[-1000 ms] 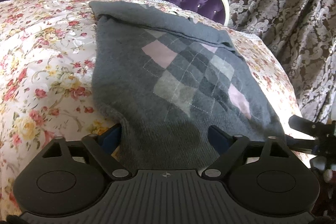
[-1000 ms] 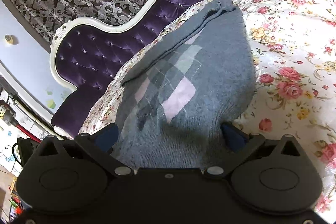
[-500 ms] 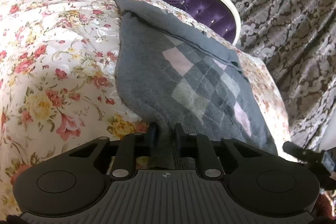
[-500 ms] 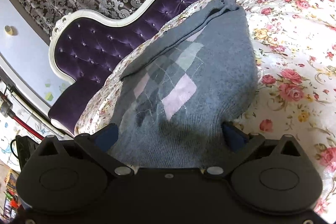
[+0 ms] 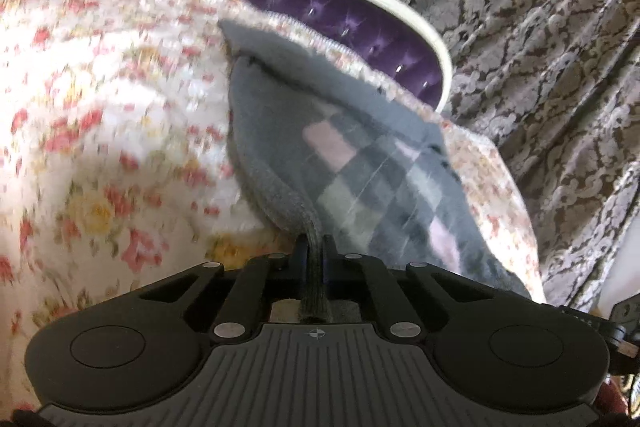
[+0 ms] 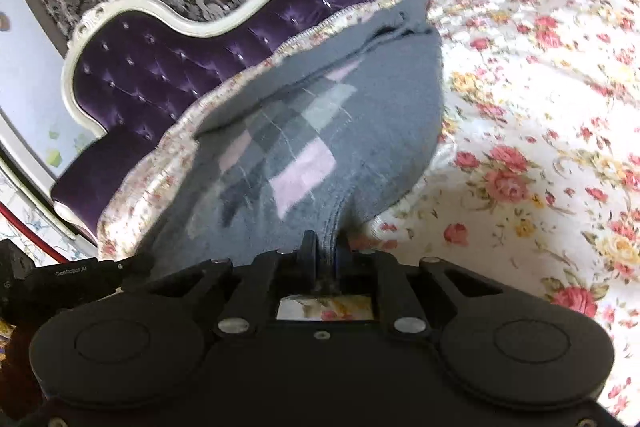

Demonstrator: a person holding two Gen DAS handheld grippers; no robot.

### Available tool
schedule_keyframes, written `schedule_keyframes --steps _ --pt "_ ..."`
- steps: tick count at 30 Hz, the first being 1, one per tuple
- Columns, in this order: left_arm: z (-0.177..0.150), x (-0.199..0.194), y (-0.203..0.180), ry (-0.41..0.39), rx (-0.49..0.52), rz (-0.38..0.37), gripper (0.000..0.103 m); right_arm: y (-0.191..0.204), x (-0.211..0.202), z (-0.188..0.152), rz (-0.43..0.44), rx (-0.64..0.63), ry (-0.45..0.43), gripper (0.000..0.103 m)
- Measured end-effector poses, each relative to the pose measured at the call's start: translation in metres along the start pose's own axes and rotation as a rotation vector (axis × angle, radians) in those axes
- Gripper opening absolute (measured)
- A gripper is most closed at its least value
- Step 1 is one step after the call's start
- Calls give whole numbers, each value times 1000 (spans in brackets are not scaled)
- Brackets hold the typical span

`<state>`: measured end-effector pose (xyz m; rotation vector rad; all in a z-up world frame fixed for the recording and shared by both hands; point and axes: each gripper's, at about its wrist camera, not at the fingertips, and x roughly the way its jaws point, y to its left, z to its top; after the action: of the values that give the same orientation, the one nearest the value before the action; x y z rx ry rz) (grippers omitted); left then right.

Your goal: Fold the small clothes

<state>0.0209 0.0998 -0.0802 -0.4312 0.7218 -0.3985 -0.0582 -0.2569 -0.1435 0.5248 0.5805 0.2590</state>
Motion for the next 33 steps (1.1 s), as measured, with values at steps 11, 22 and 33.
schedule_keyframes --steps 11,22,33 --pt "81 -11 -33 -132 83 -95 4 21 -11 67 134 -2 -132 17" --pt "193 72 -23 -218 84 -94 4 25 50 181 174 -41 -237 17" --pt "237 216 20 -110 -15 75 4 -32 193 254 28 32 -191 16"
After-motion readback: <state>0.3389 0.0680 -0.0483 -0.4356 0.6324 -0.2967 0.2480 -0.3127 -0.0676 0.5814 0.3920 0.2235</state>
